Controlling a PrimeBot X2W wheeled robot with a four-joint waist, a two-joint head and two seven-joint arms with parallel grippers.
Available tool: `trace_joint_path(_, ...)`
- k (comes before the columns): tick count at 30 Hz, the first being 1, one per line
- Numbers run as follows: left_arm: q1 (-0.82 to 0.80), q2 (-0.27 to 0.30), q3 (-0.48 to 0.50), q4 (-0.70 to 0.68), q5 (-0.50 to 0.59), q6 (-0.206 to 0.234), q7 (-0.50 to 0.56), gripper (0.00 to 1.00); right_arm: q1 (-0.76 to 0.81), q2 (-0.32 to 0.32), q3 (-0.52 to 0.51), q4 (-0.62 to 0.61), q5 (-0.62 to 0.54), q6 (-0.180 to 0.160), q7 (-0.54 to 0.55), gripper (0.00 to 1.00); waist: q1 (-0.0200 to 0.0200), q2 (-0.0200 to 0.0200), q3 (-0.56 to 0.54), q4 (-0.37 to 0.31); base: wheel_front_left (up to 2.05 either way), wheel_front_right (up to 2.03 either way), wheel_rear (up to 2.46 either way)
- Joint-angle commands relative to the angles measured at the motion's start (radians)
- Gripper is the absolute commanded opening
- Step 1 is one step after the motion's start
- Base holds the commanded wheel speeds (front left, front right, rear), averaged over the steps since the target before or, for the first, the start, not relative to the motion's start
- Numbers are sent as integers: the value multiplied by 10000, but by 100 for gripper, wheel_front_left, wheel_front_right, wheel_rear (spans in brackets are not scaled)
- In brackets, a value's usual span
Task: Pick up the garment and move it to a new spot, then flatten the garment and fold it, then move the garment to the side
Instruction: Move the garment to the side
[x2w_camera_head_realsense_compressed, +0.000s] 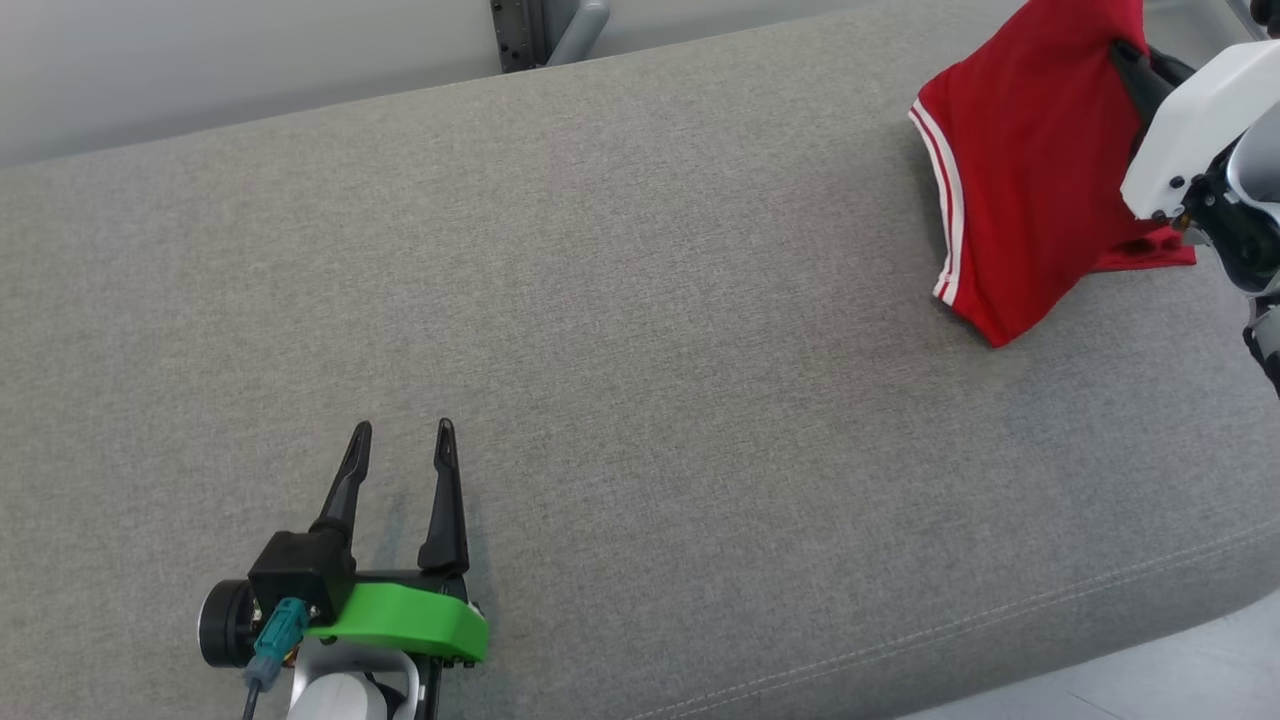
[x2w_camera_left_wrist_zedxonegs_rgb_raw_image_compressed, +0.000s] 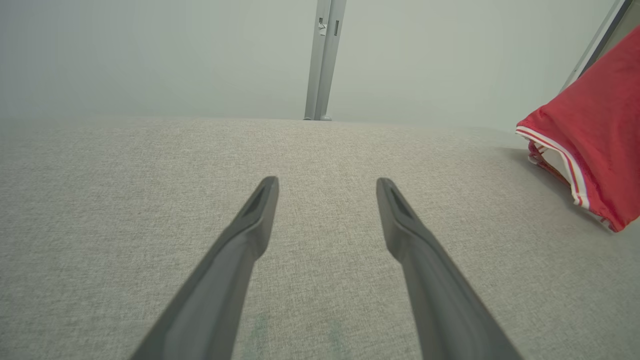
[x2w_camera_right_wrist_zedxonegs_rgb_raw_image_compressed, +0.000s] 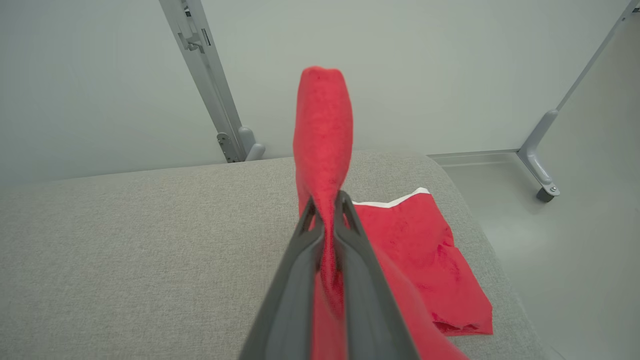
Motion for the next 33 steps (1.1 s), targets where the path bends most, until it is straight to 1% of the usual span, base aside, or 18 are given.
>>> trace_joint_path(1,33,19,1,0,-40,55,2,100,-214,-56,-72,109,-127,-10,6,0,0,-1,61,171,0,0,0)
trace_joint_path(11,-180,18,60,-33,171,-2,2,100,-632,-150,-1011,1321,-510,-10,-164,0,0,-1,570,486,0,0,0)
trace_joint_path(15,-341,76,93,-61,271,-78,1,100,-762,-262,-1449,1865,-734,-9,-319,0,0,-1,925,599,0,0,0)
trace_joint_path(17,-376,94,94,-81,298,-93,1,100,-802,-326,-1514,1983,-818,-9,-395,0,0,-1,1031,628,0,0,0)
trace_joint_path(24,-694,297,37,-149,532,-125,1,100,-1197,-933,-1854,2735,-1783,-10,-1099,0,0,-1,1889,919,0,0,0)
trace_joint_path(27,-850,416,-17,-238,588,-105,50,100,-1434,-1264,-2222,3263,-2214,-12,-1407,0,0,-1,2319,1117,0,0,0)
trace_joint_path(29,-929,449,-63,-343,647,-60,89,100,-1605,-1358,-2491,3654,-2490,-10,-1579,0,0,-1,2590,1259,0,0,0)
trace_joint_path(33,-968,610,-32,-533,707,-7,160,100,-1950,-1684,-2845,4329,-3445,-12,-2020,0,0,-1,3081,1411,0,0,0)
